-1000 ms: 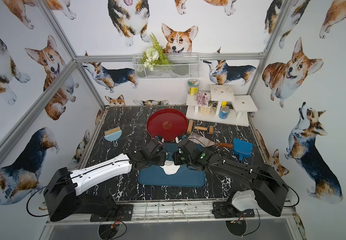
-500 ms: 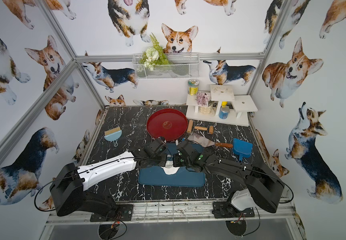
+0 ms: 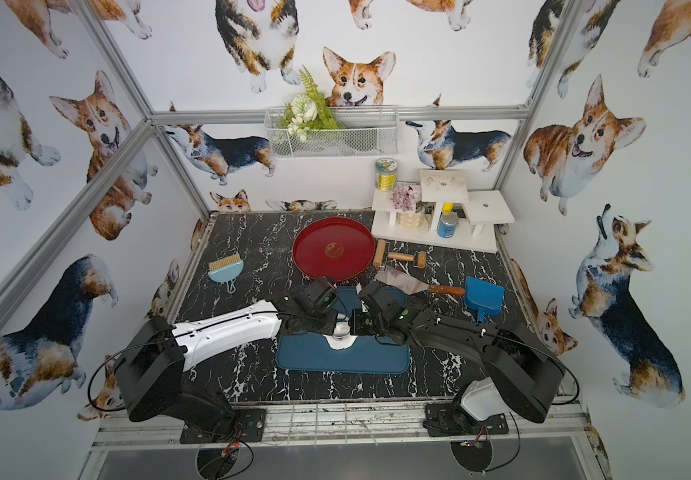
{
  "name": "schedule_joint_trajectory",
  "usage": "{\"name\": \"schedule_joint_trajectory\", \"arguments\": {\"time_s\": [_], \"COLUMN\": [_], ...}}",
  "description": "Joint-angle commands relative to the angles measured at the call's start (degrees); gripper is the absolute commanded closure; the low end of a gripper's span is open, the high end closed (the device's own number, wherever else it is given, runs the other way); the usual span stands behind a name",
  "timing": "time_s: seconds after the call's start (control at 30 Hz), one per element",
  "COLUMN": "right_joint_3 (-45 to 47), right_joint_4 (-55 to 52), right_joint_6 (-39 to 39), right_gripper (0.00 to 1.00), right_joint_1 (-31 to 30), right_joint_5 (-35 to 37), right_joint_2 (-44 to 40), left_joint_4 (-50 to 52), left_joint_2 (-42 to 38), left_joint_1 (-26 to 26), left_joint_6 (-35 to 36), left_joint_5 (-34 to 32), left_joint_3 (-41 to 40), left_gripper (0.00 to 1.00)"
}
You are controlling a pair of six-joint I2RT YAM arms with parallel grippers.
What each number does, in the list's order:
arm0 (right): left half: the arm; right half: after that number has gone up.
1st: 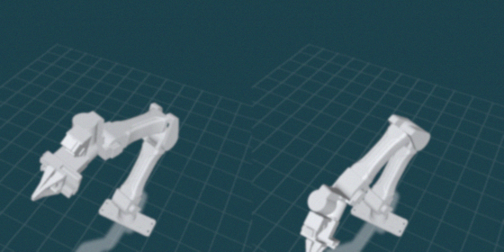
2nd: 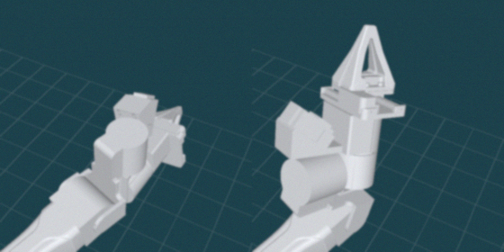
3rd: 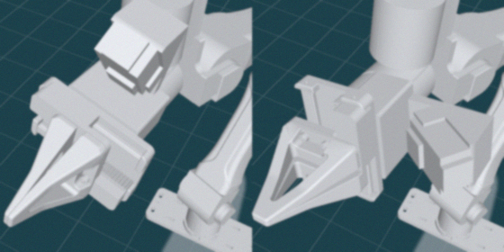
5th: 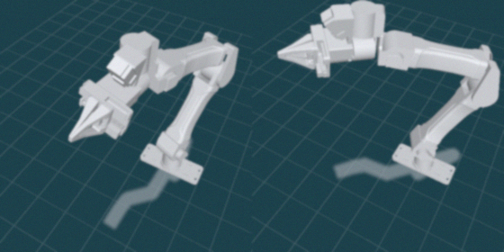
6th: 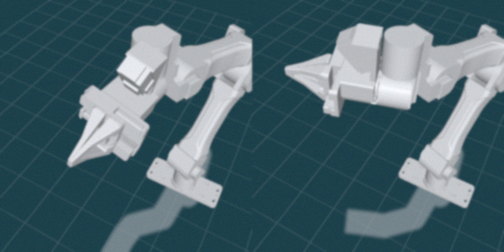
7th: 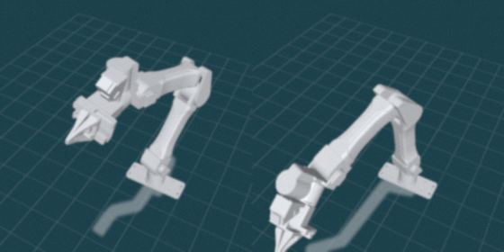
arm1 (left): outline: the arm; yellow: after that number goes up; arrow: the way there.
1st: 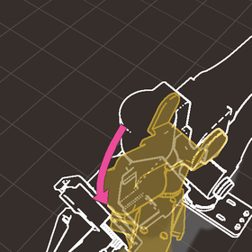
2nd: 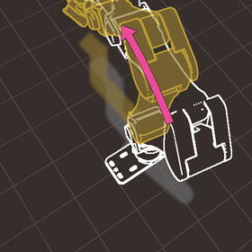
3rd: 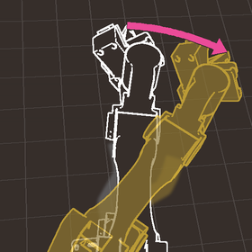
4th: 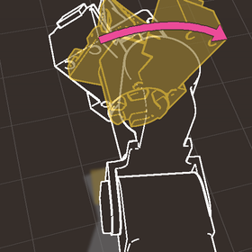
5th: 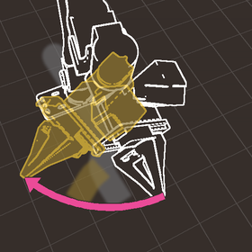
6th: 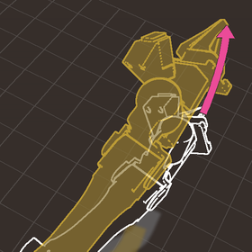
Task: Roll out the dumpling wrappers from the dough
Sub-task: Press the dumpling wrapper on the work surface.
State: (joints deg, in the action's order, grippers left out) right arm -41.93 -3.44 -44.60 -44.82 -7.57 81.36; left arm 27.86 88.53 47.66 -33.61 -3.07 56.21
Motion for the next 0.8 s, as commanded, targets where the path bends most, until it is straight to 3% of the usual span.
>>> {"name": "schedule_joint_trajectory", "arguments": {"time_s": [0.0, 0.77], "right_joint_3": [0.3, 0.4], "right_joint_4": [-1.1, -1.0], "right_joint_6": [-0.5, 0.8], "right_gripper": [1.00, 1.00], "right_joint_1": [0.4, 0.5], "right_joint_5": [1.3, 0.8], "right_joint_2": [0.5, 2.4], "left_joint_4": [-0.4, -3.8], "left_joint_2": [0.7, 0.6], "left_joint_1": [-0.1, -0.5], "left_joint_6": [0.5, 0.2], "left_joint_5": [2.0, 1.7], "left_joint_3": [0.2, -3.4], "left_gripper": [1.00, 1.00]}}
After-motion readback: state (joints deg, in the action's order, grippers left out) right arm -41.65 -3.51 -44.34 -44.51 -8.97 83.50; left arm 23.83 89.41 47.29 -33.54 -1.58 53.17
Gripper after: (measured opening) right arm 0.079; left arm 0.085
